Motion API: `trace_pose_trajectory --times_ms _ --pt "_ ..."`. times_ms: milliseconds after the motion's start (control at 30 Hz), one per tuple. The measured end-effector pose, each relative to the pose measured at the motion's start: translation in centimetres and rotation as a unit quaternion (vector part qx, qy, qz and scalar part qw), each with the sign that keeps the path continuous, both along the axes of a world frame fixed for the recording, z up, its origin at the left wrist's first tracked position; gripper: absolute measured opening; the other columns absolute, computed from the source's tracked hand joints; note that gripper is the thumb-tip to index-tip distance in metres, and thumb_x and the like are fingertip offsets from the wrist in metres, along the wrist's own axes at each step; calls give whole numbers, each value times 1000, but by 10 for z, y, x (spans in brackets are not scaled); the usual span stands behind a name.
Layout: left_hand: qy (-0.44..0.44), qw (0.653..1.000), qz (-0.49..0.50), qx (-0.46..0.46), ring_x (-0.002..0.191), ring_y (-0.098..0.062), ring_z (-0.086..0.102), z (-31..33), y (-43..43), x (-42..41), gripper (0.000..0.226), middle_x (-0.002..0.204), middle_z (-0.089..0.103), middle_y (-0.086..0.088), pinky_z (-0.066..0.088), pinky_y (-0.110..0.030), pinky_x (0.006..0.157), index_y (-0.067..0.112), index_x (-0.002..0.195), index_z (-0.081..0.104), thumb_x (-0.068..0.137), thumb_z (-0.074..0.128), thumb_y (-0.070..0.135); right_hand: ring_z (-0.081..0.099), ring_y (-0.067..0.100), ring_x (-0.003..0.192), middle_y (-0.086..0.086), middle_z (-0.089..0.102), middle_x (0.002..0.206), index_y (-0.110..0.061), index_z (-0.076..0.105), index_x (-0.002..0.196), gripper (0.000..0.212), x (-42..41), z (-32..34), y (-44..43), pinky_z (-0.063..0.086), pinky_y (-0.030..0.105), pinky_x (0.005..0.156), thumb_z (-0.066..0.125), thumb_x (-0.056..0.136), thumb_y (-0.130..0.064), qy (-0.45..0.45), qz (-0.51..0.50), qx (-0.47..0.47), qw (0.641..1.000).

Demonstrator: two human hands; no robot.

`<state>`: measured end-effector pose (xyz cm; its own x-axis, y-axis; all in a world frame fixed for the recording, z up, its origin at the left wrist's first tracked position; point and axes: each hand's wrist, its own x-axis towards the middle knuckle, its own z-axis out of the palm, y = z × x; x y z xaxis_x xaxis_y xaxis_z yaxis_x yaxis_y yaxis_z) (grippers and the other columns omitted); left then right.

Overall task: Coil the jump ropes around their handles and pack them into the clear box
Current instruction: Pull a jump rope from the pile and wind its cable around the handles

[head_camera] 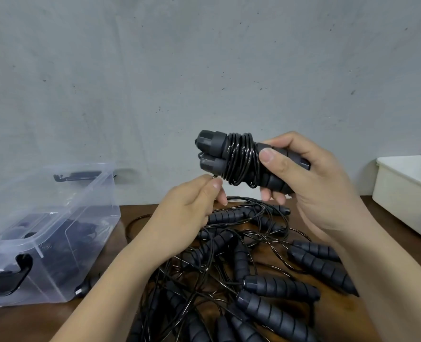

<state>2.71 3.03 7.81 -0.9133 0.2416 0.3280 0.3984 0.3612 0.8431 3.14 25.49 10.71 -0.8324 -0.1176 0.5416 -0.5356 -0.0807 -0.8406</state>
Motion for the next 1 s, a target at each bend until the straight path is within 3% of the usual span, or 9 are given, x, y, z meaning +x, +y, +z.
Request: trace_pose_trajectory --times_ms 100,200,367,467,533,600,767,867,1000 --pt "60 986 27 -151 50 -6 41 4 -4 3 28 53 47 13 35 -20 53 35 90 67 111 48 41 64 19 58 10 72 77 -20 72 106 15 -2 1 6 48 28 54 74 97 -32 60 -95 74 991" --pt "93 974 33 -203 51 -6 47 10 -11 6 25 57 54 13 37 -20 53 36 90 67 108 52 46 62 9 54 1 71 72 -22 72 106 9 -5 2 15 45 14 58 73 101 -30 70 -137 158 975" --pt "141 971 45 -189 72 -11 67 24 -26 13 17 76 71 10 53 -32 66 33 86 72 98 69 45 72 25 65 7 72 76 -28 73 107 19 -7 2 22 61 51 70 73 98 -44 11 -86 287 954" --pt "166 977 36 -131 71 -11 64 30 -28 18 17 77 70 9 48 -22 64 28 78 72 88 84 35 70 24 62 9 71 75 -27 74 107 20 -3 1 18 56 40 65 73 97 -45 -17 -14 313 950" --pt "156 983 21 -96 71 -12 65 31 -31 17 18 78 72 7 50 -25 66 23 77 73 81 89 30 65 22 60 12 69 77 -24 74 107 20 0 2 15 48 27 58 73 97 -42 -50 46 298 952" --pt "127 991 -8 -34 71 -17 68 31 -36 15 18 76 74 2 52 -33 69 18 77 74 76 89 28 60 26 61 24 66 84 -18 74 108 22 2 3 15 37 30 52 73 97 -37 -83 105 271 953" --pt "89 987 -76 106 61 -3 56 25 -39 8 21 69 66 6 44 -12 60 0 82 72 81 86 14 53 23 54 23 62 83 -6 69 111 34 1 -1 18 24 33 47 78 97 -35 -127 230 162 951" --pt "68 983 -83 149 69 -12 60 17 -36 -2 19 77 70 0 50 -22 66 6 83 72 92 73 23 54 20 52 20 67 84 -2 66 110 37 1 -2 16 26 27 44 79 95 -33 -118 255 103 954" --pt "36 985 -48 162 81 -19 70 7 -15 -6 43 84 76 -6 61 -39 77 20 81 81 100 54 -8 55 22 51 18 69 88 -5 69 105 28 2 0 10 29 27 44 75 91 -30 -101 212 29 972"
